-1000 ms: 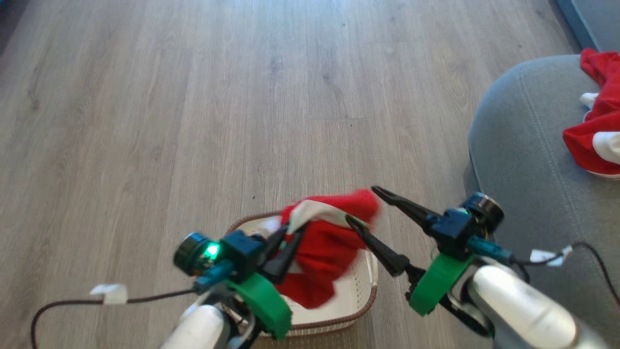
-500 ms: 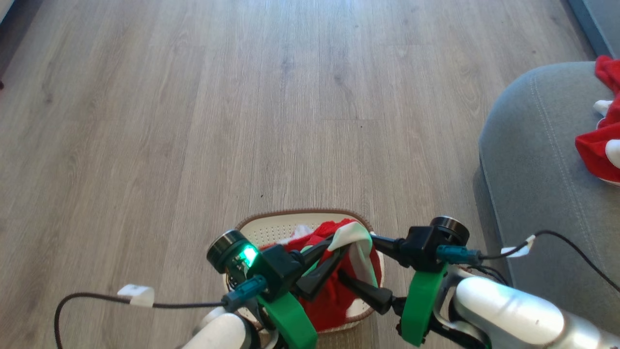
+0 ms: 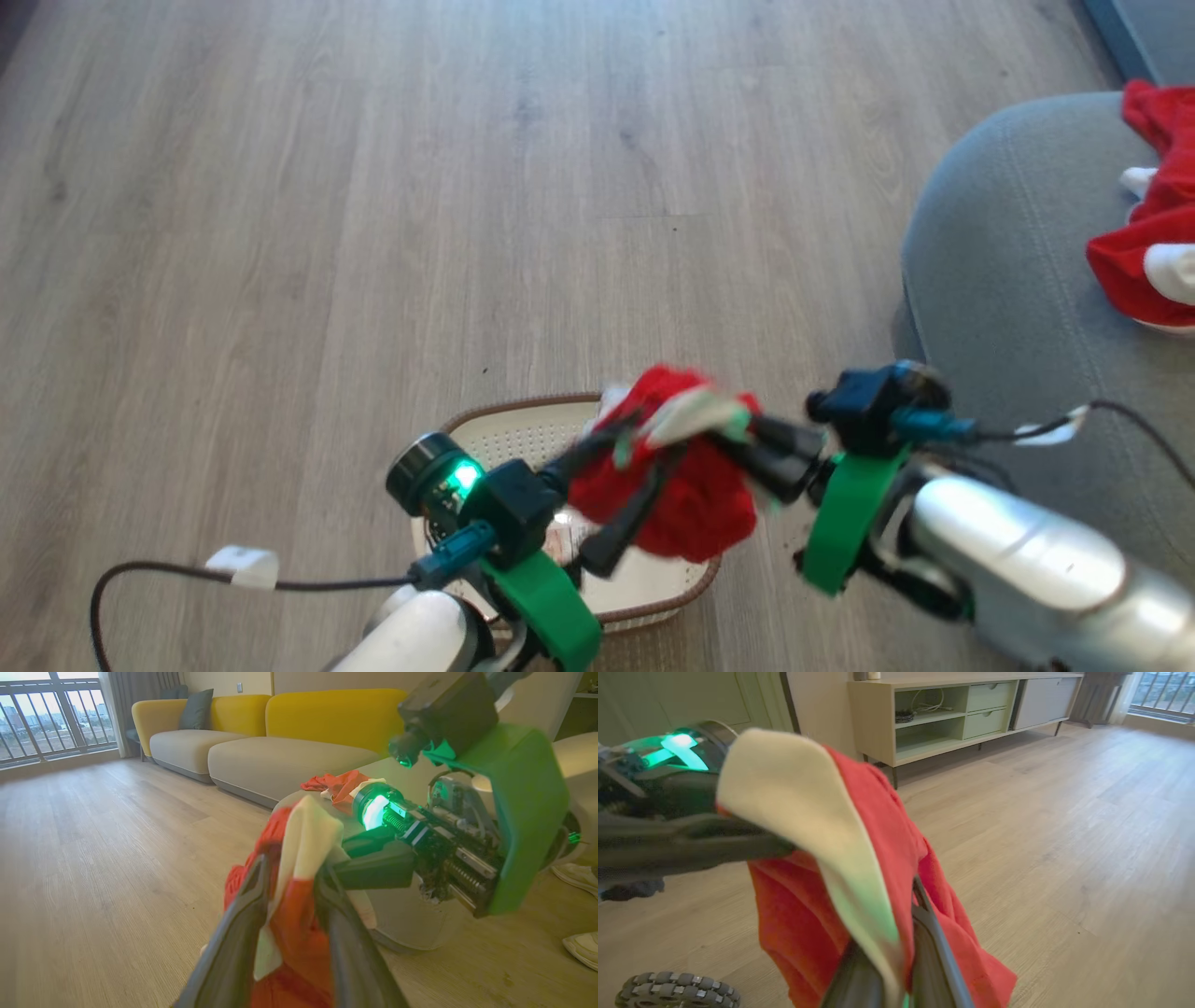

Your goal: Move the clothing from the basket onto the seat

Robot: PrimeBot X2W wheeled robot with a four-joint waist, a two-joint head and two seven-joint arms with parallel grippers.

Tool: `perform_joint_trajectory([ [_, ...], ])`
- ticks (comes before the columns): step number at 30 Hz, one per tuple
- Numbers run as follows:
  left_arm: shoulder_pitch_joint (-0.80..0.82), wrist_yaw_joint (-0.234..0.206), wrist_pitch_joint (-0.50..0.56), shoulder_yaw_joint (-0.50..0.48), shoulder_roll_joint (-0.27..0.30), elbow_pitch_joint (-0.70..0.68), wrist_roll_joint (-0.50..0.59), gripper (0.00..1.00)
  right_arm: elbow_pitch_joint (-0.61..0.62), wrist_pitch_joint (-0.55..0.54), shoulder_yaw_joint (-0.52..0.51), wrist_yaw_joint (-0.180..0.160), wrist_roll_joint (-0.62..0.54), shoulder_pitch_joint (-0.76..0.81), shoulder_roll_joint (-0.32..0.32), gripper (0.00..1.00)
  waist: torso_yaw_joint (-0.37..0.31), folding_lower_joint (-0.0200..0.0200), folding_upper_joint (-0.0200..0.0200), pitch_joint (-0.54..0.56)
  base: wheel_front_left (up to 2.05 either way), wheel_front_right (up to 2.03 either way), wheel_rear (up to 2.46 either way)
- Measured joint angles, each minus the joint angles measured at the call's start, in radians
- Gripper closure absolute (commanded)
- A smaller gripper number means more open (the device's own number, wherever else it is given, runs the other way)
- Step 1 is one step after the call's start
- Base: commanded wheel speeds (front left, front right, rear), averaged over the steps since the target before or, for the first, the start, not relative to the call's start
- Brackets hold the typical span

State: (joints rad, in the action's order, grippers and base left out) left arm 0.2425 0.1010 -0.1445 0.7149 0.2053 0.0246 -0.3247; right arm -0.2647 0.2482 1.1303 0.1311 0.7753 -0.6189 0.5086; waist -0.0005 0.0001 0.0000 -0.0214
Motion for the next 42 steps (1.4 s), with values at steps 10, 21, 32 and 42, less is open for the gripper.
perform_joint_trajectory([
  [10, 0.001, -0.025, -0.079, -0.007, -0.026, 0.120, 0.007, 0.00, 0.011, 0.003, -0.202, 0.000, -0.036, 0.056, 0.048, 1.00, -0.097, 0.0000, 0.0000, -0.008, 0.00, 0.00, 0.00],
  [21, 0.062, -0.015, -0.104, 0.027, -0.115, 0.168, 0.008, 0.00, 0.033, 0.003, -0.363, 0.000, -0.089, 0.135, 0.066, 1.00, -0.262, 0.0000, 0.0000, -0.038, 0.00, 0.00, 0.00],
  [32, 0.103, -0.004, -0.105, 0.047, -0.132, 0.189, 0.020, 0.00, 0.064, 0.003, -0.537, 0.000, -0.141, 0.182, 0.054, 1.00, -0.373, 0.0000, 0.0000, -0.128, 0.00, 0.00, 0.00],
  [42, 0.328, 0.010, -0.072, 0.045, -0.112, 0.155, 0.080, 0.00, 0.139, 0.004, -0.758, 0.000, -0.196, 0.166, -0.031, 1.00, -0.362, 0.0002, 0.0000, -0.343, 0.00, 0.00, 0.00],
])
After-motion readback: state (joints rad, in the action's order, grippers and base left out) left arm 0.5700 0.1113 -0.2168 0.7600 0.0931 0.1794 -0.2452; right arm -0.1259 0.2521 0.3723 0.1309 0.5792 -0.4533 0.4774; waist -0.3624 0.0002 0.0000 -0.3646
